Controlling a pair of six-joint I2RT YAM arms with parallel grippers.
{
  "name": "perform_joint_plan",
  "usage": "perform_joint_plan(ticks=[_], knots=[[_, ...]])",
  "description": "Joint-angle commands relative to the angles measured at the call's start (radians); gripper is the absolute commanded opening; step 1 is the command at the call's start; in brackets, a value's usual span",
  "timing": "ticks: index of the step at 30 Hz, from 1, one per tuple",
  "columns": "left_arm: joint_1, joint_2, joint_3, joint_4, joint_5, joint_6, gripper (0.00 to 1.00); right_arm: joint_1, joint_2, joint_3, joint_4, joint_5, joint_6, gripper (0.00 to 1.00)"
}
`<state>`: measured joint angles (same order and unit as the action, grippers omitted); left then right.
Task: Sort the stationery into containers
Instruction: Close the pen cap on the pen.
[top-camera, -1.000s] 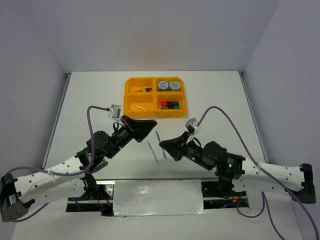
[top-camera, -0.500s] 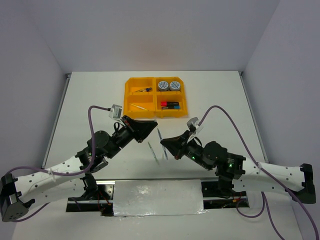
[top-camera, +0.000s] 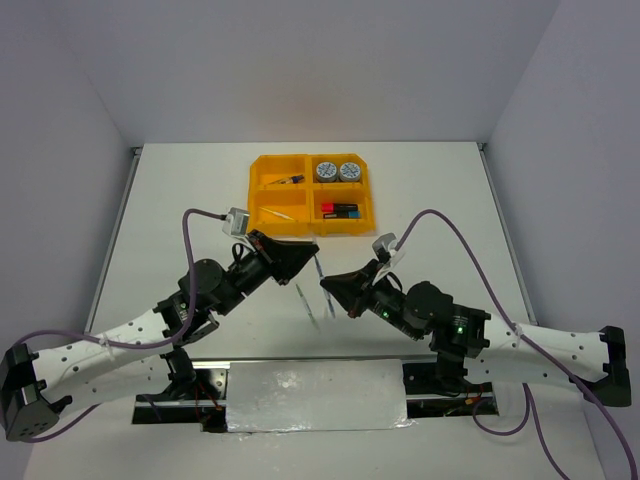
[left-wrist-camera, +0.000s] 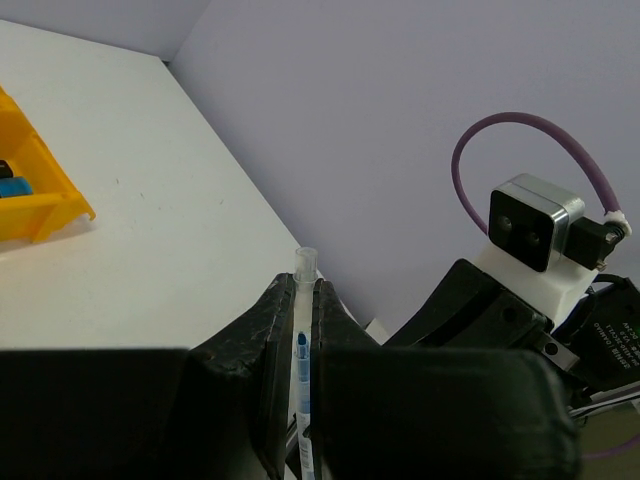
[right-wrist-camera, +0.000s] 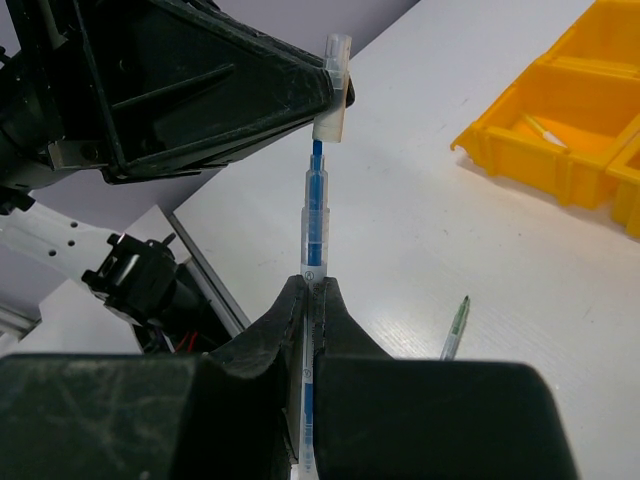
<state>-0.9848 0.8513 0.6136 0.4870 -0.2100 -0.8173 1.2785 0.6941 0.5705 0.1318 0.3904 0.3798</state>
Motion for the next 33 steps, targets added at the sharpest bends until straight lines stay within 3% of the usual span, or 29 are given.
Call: perform_joint_plan(ticks=[1,21,29,33], knots=[[-0.003,0.002,0.04,0.05,0.026,-0.003,0.0,0.004,-0.007,0.049,0.029,0.036,-0.012,0.0],[-0.003,0.012,0.021,0.071,0.043,-0.019,0.0,-0.013,0.007,0.088,0.034,0.07,-0.032,0.0],[-0.003,0.003,0.02,0.064,0.058,-0.022,0.0,-0.041,0.016,0.078,0.198,0.117,-0.062,0.0],[-0.005,0.006,0.034,0.039,0.075,-0.005,0.0,-0.077,0.05,0.132,0.235,0.044,-0.146,0.0]])
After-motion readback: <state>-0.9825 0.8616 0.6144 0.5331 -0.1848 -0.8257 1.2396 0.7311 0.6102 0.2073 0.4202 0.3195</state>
